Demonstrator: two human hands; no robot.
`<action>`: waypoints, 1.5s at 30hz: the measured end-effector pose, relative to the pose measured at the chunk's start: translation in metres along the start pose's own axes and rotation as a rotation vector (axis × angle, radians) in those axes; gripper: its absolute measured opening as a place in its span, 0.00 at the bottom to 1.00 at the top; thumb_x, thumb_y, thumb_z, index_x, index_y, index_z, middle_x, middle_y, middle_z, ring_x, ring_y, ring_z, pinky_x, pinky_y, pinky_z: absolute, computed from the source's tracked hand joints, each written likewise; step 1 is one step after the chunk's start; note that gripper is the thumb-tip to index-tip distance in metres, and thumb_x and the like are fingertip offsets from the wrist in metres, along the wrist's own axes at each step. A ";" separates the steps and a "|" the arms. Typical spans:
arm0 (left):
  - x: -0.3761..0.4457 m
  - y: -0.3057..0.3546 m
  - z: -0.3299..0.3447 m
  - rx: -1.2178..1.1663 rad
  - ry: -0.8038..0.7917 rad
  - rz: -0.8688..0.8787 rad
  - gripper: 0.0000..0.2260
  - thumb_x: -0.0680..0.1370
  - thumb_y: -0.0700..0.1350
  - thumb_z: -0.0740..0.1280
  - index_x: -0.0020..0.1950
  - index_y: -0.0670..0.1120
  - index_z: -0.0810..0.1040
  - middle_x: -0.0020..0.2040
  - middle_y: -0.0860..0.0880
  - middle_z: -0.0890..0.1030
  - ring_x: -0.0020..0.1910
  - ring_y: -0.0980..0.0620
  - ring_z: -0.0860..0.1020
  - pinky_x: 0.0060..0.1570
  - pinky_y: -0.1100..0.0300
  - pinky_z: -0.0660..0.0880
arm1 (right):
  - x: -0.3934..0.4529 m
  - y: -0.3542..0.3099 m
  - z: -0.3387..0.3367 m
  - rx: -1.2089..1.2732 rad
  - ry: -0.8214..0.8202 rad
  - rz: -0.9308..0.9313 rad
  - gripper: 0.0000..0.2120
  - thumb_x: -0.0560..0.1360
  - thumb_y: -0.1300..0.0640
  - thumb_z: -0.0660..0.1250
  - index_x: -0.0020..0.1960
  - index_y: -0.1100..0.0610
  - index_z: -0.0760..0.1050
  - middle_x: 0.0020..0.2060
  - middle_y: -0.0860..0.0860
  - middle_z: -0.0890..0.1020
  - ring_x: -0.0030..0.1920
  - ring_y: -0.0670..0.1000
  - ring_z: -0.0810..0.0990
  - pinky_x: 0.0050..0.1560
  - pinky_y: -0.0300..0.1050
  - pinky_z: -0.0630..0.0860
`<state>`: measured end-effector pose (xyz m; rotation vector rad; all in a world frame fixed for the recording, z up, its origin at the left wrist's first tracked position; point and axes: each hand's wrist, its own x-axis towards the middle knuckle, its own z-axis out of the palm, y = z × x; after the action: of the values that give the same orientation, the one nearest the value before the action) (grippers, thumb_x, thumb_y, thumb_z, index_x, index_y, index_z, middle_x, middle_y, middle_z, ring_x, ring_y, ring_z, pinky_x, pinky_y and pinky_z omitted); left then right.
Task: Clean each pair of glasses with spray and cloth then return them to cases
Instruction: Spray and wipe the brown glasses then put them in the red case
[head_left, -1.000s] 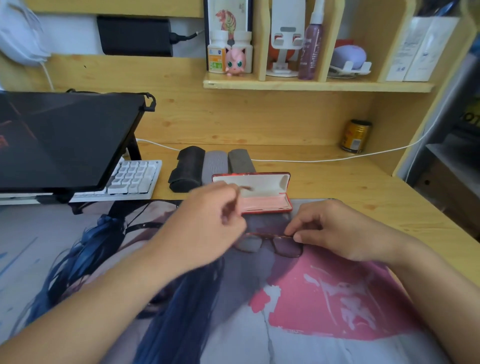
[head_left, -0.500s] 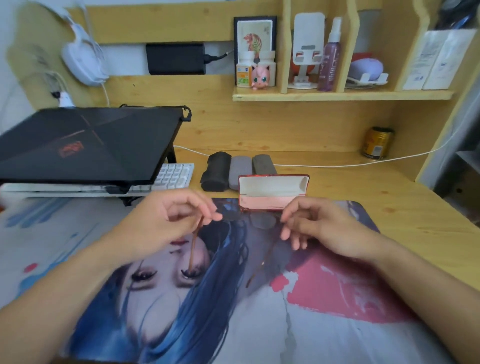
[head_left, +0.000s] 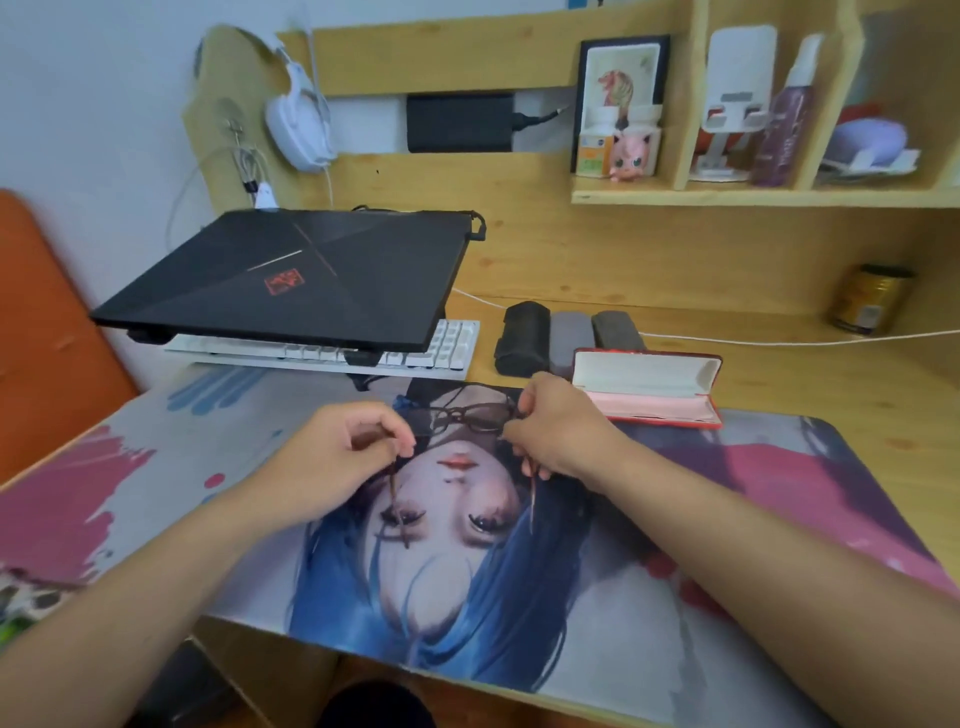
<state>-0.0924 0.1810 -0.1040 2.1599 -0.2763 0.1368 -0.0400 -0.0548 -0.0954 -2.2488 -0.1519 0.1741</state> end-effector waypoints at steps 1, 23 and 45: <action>0.003 -0.003 -0.002 -0.005 0.041 -0.018 0.11 0.79 0.30 0.66 0.44 0.44 0.84 0.42 0.48 0.86 0.43 0.51 0.82 0.52 0.52 0.76 | 0.002 -0.001 0.000 0.018 0.006 -0.013 0.09 0.76 0.65 0.65 0.44 0.56 0.65 0.32 0.61 0.82 0.24 0.55 0.75 0.23 0.42 0.69; 0.071 0.129 0.163 0.663 -0.019 0.314 0.07 0.80 0.41 0.64 0.51 0.51 0.80 0.49 0.49 0.80 0.49 0.45 0.80 0.43 0.50 0.77 | -0.019 0.139 -0.143 -0.421 0.533 -0.286 0.05 0.75 0.61 0.72 0.46 0.53 0.84 0.43 0.50 0.82 0.41 0.49 0.75 0.46 0.41 0.68; 0.142 0.106 0.192 0.888 -0.208 0.287 0.15 0.74 0.33 0.65 0.29 0.46 0.69 0.34 0.49 0.70 0.39 0.47 0.73 0.30 0.55 0.64 | -0.017 0.153 -0.146 -0.195 0.439 -0.150 0.07 0.77 0.58 0.69 0.45 0.49 0.83 0.39 0.40 0.81 0.41 0.43 0.77 0.44 0.39 0.69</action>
<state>0.0176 -0.0562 -0.1000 3.0082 -0.7578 0.2279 -0.0230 -0.2650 -0.1214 -2.3976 -0.1034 -0.4303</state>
